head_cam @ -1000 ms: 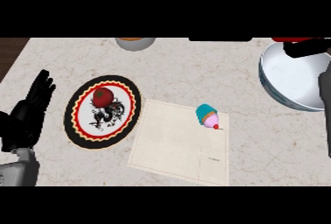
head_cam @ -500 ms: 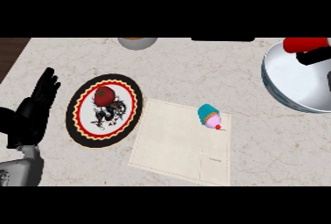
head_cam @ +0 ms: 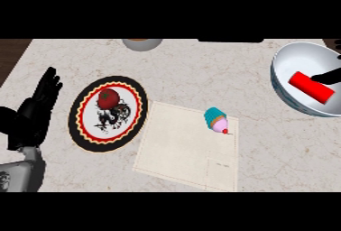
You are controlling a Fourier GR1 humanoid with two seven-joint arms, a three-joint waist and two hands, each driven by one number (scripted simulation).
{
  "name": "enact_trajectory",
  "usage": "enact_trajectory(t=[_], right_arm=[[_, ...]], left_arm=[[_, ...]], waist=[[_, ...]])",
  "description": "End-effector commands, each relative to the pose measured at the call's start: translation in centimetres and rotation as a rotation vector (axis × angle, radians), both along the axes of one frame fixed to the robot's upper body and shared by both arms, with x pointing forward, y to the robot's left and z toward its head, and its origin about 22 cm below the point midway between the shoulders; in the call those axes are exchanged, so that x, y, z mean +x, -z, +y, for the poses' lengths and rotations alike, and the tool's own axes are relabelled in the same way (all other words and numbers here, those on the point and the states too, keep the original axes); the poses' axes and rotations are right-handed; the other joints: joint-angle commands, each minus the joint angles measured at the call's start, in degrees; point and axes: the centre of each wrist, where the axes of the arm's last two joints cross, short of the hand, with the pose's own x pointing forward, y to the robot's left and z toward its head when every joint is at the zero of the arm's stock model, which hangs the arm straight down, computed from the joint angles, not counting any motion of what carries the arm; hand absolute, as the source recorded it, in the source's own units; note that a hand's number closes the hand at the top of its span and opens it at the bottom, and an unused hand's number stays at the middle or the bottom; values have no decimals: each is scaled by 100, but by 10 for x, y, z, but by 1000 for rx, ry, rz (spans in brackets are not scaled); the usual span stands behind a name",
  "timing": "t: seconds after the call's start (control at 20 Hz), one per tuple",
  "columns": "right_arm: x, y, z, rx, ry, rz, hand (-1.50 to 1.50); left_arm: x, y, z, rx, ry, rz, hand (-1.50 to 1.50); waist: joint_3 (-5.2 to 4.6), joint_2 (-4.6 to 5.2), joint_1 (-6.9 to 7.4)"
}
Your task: Pick the can from the placemat and place it in the bowl
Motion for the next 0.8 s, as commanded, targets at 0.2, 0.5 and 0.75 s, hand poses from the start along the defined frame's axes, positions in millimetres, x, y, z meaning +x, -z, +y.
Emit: enact_trajectory(t=[0.2, 0.5, 0.75], right_arm=[[-5, -22, -20, 387, 51, -478, -150], [-50, -10, -78, 559, 99, -646, -150], [-113, -5, -135, 580, 90, -586, -150]], left_arm=[[1, 6, 2, 7, -39, -4, 0], [-9, 13, 13, 5, -21, 15, 0], [-3, 5, 3, 8, -27, 12, 0]], waist=[[11, -40, -171], [-2, -45, -144], [-7, -66, -211]])
